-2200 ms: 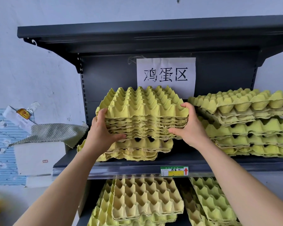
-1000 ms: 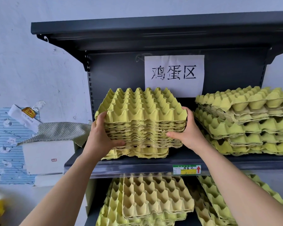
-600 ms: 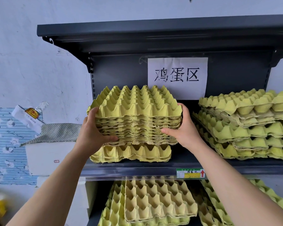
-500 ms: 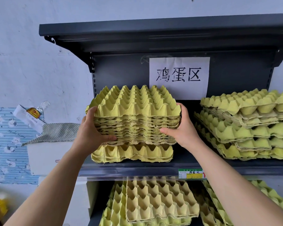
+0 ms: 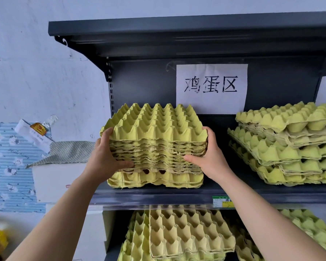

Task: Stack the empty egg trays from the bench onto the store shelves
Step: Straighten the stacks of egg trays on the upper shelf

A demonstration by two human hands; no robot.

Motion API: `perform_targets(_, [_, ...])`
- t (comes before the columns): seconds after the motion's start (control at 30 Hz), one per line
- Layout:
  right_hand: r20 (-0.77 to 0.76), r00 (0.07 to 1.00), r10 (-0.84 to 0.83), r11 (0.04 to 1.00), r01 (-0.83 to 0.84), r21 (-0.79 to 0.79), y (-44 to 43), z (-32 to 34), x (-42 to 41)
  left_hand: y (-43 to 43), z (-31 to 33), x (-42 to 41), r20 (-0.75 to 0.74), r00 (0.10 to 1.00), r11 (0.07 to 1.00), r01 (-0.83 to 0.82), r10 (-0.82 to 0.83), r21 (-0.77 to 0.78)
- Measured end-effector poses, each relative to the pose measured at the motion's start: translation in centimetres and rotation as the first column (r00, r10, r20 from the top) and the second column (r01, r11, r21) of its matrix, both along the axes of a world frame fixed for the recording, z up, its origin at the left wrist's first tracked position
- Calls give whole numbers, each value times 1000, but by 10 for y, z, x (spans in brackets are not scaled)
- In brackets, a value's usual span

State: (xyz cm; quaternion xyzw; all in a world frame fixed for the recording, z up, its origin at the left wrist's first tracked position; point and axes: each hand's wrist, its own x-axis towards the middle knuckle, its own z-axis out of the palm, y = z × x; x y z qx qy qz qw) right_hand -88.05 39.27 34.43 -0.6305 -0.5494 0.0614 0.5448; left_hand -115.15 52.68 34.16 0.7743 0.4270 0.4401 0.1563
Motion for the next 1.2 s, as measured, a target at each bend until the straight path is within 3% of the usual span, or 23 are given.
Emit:
perform_targets(0.3, [91,996,-6,989,19,-148,-5,-12,-5,-6,-14,1,-89,996,998,-9,3,-61])
perform_targets(0.57, [40,999,-29,992,34,-125,-14,-10,1,-28,-15,6,-71,997,998,36,-40,-55])
perform_targets(0.7, [108,991,-75,991,86,-105,-17,6,5,-25,2,5,-47,999,1000,13,-12,27])
perform_targets(0.8, [247,965,-89,990,114,-88,-7,27,7,-11,26,6,-169,986,996,13,2,85])
perform_targets(0.93, [453,886,-100,959,207,-194,10,45,15,3,55,8,-357,932,993,-23,64,118])
perform_targets(1.2, [528,849,-1,926,200,-320,44,79,13,39,87,36,-488,870,994,-20,71,108])
